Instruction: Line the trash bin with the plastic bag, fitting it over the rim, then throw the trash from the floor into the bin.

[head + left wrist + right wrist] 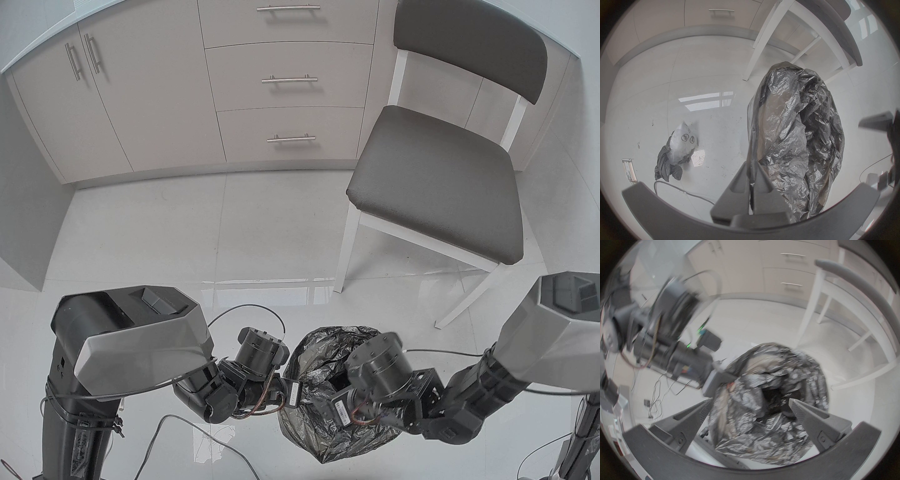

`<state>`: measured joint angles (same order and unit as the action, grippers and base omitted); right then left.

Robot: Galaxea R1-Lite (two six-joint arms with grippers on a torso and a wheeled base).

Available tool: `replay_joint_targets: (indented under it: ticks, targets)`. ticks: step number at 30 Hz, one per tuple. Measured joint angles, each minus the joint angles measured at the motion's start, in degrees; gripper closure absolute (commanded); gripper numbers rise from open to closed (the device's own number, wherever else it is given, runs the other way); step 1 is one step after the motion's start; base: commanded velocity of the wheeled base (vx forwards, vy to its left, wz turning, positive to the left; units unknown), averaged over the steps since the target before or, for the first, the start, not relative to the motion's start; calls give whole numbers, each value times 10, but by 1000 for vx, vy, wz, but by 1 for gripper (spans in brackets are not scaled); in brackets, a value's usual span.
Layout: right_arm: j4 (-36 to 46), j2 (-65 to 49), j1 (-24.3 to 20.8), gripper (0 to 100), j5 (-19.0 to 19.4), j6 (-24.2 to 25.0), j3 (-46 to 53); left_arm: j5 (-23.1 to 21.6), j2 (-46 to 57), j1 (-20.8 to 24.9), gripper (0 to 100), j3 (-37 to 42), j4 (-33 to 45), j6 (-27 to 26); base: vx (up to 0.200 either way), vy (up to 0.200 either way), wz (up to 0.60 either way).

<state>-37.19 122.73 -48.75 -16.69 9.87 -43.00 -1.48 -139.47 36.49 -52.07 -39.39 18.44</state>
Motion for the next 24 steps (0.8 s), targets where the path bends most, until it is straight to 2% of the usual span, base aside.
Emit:
replay_joint_targets:
  ticks: [6, 14, 19, 24]
  targets:
    - [-14, -16, 63, 0, -2, 5, 5, 0, -1, 0, 100, 1, -2, 1, 0, 0, 0]
    - [-122, 34, 138, 0, -4, -8, 4, 2, -4, 1, 100, -2, -2, 2, 0, 0, 0]
    - [-141, 76, 172, 0, -8, -31, 9, 21, -8, 3, 100, -2, -6, -3, 0, 0, 0]
    - [-144, 89, 187, 0, -27, -40, 15, 26, -12, 5, 100, -2, -7, -5, 0, 0, 0]
